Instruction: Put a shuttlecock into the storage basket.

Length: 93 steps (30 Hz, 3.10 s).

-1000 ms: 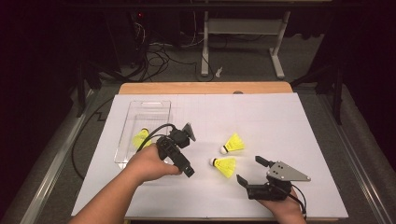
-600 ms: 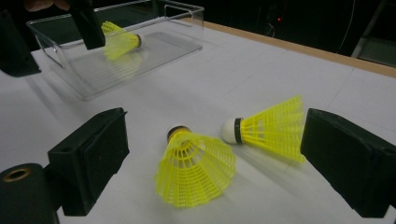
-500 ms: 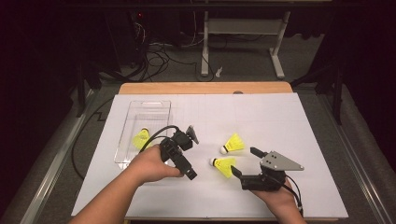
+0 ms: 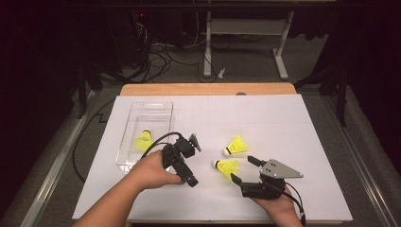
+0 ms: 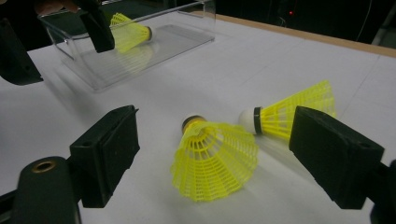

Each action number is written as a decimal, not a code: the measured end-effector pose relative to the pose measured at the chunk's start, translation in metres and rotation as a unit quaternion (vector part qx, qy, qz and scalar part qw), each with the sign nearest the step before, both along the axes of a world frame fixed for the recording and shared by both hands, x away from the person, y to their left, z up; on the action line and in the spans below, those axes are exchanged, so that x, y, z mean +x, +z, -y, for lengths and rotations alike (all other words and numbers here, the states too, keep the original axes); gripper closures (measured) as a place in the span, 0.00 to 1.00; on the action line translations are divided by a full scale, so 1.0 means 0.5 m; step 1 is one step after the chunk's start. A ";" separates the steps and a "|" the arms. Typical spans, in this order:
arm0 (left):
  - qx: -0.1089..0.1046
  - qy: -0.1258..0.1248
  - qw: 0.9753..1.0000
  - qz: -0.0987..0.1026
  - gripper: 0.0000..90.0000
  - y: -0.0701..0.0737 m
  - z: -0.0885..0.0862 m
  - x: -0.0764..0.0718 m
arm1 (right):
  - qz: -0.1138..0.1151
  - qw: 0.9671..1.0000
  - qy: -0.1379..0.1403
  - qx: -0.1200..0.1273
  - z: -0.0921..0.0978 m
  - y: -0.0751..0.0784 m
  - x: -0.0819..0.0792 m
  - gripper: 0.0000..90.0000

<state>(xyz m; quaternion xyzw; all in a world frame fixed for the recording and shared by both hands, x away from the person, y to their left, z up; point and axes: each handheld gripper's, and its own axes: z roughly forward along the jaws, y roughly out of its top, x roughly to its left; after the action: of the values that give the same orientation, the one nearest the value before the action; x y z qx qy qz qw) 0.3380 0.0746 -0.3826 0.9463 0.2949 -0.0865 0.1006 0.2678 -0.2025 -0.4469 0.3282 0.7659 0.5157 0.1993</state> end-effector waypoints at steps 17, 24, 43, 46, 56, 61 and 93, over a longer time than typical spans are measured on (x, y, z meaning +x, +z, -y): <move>0.000 -0.018 1.000 -0.002 0.01 -0.025 0.001 -0.011 | -0.040 0.999 0.012 -0.015 -0.023 -0.034 0.005 0.43; 0.006 -0.025 1.000 0.004 0.01 -0.028 0.003 -0.015 | -0.058 0.998 0.018 -0.013 -0.039 -0.041 0.007 0.62; 0.013 -0.032 0.999 0.005 0.01 -0.038 0.007 -0.019 | -0.076 0.997 0.002 -0.022 -0.058 -0.051 0.019 0.87; 0.016 -0.032 0.999 0.005 0.01 -0.040 0.007 -0.020 | -0.078 0.997 -0.001 -0.023 -0.058 -0.052 0.021 0.88; 0.017 -0.032 0.999 0.008 0.01 -0.041 0.006 -0.023 | -0.081 0.996 -0.005 -0.023 -0.058 -0.053 0.022 1.00; 0.019 -0.036 0.999 0.010 0.01 -0.042 0.008 -0.026 | -0.073 0.997 -0.007 -0.023 -0.056 -0.050 0.020 1.00; 0.016 -0.048 0.999 0.016 0.01 -0.030 0.001 -0.036 | -0.071 0.996 0.057 0.018 -0.028 -0.019 0.007 1.00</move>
<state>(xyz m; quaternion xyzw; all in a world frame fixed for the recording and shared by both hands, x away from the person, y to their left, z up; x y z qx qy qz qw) 0.3201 0.0740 -0.3974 0.9621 0.2489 -0.0712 0.0861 0.2714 -0.1885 -0.4565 0.3235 0.7859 0.5156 0.1091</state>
